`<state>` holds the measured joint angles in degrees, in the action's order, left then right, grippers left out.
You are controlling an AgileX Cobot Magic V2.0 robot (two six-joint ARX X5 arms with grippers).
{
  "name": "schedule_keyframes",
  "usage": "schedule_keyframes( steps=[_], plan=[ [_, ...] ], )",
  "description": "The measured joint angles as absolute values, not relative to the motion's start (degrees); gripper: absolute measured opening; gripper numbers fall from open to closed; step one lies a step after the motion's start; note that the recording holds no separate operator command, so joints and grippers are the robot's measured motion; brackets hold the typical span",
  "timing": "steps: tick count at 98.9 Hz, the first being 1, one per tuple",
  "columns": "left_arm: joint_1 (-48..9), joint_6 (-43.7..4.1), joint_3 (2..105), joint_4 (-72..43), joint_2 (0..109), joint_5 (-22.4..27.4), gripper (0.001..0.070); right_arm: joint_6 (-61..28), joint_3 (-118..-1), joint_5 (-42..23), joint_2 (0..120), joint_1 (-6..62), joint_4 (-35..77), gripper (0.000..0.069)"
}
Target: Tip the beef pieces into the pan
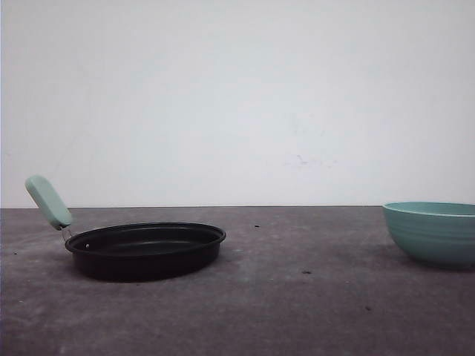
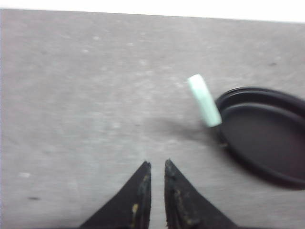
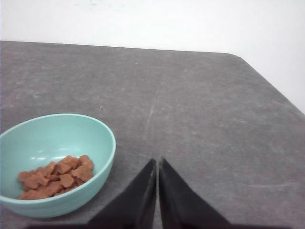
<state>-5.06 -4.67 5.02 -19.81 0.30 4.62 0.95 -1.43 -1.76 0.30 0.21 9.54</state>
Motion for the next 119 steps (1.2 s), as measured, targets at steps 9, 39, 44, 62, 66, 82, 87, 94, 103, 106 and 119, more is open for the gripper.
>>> schedule_keyframes(
  steps=[9,39,44,62,66,82,87,94,103,106,119],
  plan=[
    [-5.1,-9.1,4.9,-19.2,0.3,5.8,0.0024,3.0,-1.4,-1.6,0.3,0.2,9.4,0.0005],
    [-5.1,-18.2,4.7,-18.7,0.3,6.9,0.0024,11.8,-1.4,2.4,0.3,0.2,8.3,0.0005],
    [-5.1,-19.0,4.8,-18.7,0.3,7.9,0.0024,12.9,-1.4,5.2,0.3,0.2,8.1,0.0005],
    [-5.1,-22.5,6.9,-19.6,0.4,10.8,0.0024,17.1,-1.9,12.4,0.3,0.2,-0.6,0.0005],
    [-5.1,-23.5,8.3,-19.5,0.7,10.9,0.0024,17.8,-2.9,12.4,0.3,0.3,-0.5,0.0005],
    [-5.1,-25.0,16.5,-19.5,4.4,10.9,0.0024,18.5,-11.4,12.4,0.5,0.3,2.5,0.0005],
    [-5.1,-25.1,19.7,-19.6,6.7,10.9,0.0024,18.5,-15.4,12.4,1.0,0.3,4.1,0.0005],
    [-5.1,-24.8,25.3,-19.6,11.3,10.9,0.0024,18.3,-20.8,12.4,2.7,0.3,6.9,0.0005],
    [-5.1,-24.2,32.9,-20.2,18.1,11.0,0.0024,17.1,-28.0,13.5,6.3,0.3,10.5,0.0005],
    [-5.1,-24.0,35.6,-20.7,20.7,11.4,0.0024,16.2,-30.7,13.5,8.0,0.3,11.2,0.0005],
    [-5.1,-23.6,46.8,-22.4,32.4,15.4,0.0024,13.3,-40.2,13.5,13.5,0.3,11.1,0.0005]
  ],
)
